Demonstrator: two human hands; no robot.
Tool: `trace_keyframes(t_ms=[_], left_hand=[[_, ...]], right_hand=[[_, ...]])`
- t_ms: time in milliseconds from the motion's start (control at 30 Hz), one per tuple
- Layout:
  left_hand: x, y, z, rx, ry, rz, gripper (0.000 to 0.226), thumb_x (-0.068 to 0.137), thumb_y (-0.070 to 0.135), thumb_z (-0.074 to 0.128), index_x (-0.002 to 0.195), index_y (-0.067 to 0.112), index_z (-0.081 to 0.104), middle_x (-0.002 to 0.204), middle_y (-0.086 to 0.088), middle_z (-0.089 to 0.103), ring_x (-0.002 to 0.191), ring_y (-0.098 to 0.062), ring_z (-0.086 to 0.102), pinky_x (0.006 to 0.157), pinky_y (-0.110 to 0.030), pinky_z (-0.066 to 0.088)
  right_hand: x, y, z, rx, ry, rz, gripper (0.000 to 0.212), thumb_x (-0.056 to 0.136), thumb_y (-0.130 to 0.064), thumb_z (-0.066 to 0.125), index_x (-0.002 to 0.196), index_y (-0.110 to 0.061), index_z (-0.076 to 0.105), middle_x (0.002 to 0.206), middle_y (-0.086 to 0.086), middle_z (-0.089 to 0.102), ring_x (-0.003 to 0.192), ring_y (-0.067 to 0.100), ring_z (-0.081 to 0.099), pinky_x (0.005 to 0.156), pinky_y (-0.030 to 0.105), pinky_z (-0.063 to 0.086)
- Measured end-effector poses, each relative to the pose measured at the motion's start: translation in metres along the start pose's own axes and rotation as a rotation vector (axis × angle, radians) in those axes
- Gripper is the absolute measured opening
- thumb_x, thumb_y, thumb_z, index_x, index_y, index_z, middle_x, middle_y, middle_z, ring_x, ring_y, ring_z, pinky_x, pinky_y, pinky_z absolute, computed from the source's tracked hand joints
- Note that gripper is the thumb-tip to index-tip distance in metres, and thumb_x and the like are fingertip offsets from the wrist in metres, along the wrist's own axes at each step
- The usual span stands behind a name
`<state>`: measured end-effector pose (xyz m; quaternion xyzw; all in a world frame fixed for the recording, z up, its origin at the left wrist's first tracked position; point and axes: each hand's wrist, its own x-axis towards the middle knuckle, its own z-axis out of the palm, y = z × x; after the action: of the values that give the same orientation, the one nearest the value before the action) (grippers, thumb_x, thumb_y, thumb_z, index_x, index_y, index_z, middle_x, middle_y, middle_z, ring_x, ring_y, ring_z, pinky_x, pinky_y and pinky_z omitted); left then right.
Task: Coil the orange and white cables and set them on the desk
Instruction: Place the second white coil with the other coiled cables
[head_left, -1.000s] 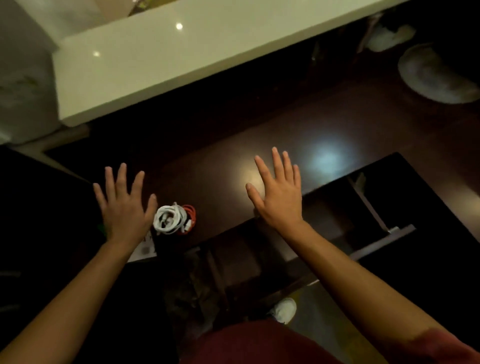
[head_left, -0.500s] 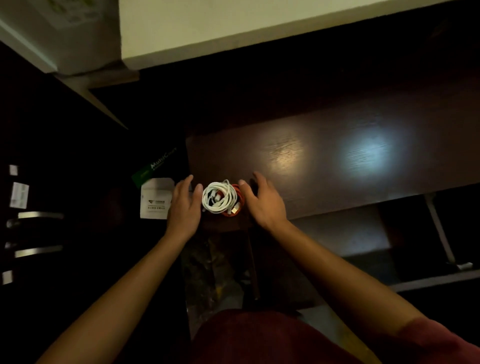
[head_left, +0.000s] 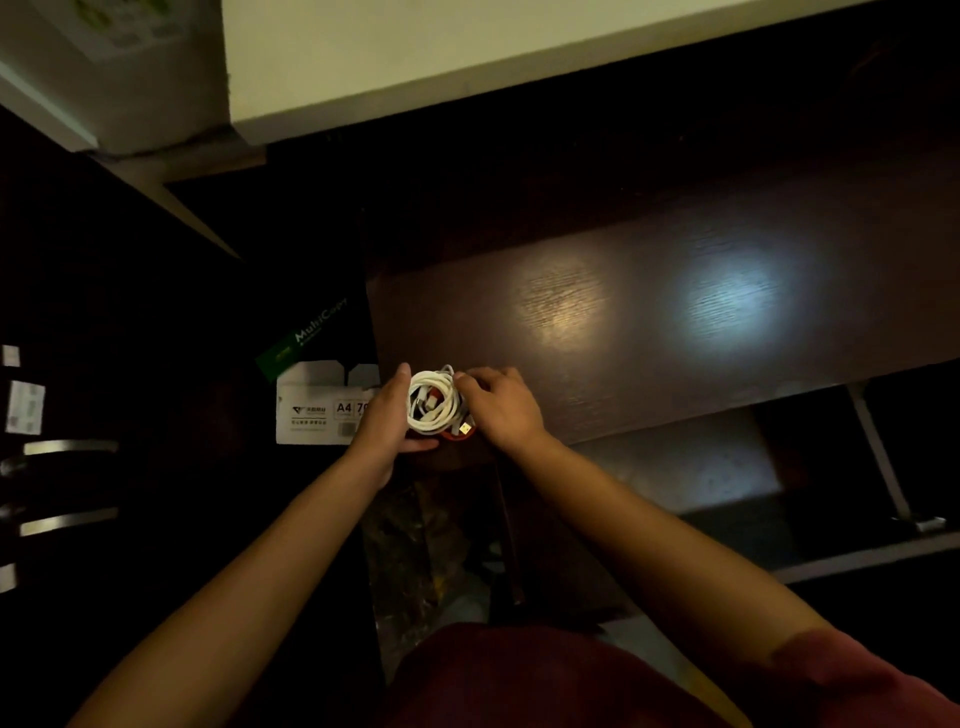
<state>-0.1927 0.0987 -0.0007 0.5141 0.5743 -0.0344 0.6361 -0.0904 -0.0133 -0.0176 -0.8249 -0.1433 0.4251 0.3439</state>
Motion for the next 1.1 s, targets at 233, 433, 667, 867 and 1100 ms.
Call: trace_keyframes(t_ms=[233, 433, 667, 867, 1100], left_hand=[[-0.009, 0.003, 0.015, -0.006, 0.003, 0.005, 0.048, 0.105, 0.050, 0.036, 0.129, 0.015, 0.059, 0.116, -0.010, 0.070, 0.097, -0.022, 0.069, 0.075, -0.041, 0.059], [-0.024, 0.005, 0.046, -0.013, -0.046, 0.021, 0.047, 0.104, 0.051, 0.038, 0.126, 0.016, 0.062, 0.116, -0.010, 0.071, 0.100, -0.025, 0.071, 0.078, -0.043, 0.060], [-0.061, -0.007, 0.117, 0.102, -0.140, 0.088, 0.037, 0.104, 0.050, 0.040, 0.113, 0.023, 0.064, 0.113, -0.008, 0.072, 0.096, -0.024, 0.072, 0.071, -0.040, 0.059], [-0.095, -0.033, 0.178, 0.180, -0.213, 0.101, 0.031, 0.104, 0.048, 0.040, 0.106, 0.026, 0.062, 0.108, -0.006, 0.071, 0.095, -0.024, 0.070, 0.085, -0.051, 0.058], [-0.109, -0.074, 0.230, 0.204, -0.288, 0.048, 0.031, 0.107, 0.043, 0.037, 0.100, 0.026, 0.062, 0.097, -0.003, 0.070, 0.086, -0.020, 0.068, 0.086, -0.049, 0.056]], right_hand=[[-0.005, 0.006, 0.000, 0.052, 0.021, 0.010, 0.066, 0.079, -0.073, 0.037, 0.119, -0.034, 0.073, 0.125, 0.005, 0.066, 0.115, 0.023, 0.063, 0.100, 0.039, 0.051], [-0.021, 0.020, -0.037, 0.097, 0.110, 0.005, 0.059, 0.083, -0.070, 0.042, 0.114, -0.032, 0.076, 0.118, 0.007, 0.070, 0.111, 0.024, 0.067, 0.100, 0.040, 0.052], [-0.063, 0.077, -0.087, 0.163, 0.241, 0.002, 0.052, 0.088, -0.059, 0.044, 0.106, -0.025, 0.078, 0.107, 0.005, 0.077, 0.103, 0.025, 0.070, 0.088, 0.037, 0.055], [-0.099, 0.135, -0.122, 0.197, 0.304, 0.060, 0.051, 0.085, -0.058, 0.044, 0.105, -0.026, 0.078, 0.104, 0.003, 0.077, 0.099, 0.024, 0.071, 0.083, 0.036, 0.056], [-0.111, 0.199, -0.140, 0.179, 0.278, 0.180, 0.058, 0.078, -0.061, 0.041, 0.114, -0.030, 0.075, 0.119, 0.007, 0.071, 0.107, 0.028, 0.068, 0.090, 0.037, 0.055]])
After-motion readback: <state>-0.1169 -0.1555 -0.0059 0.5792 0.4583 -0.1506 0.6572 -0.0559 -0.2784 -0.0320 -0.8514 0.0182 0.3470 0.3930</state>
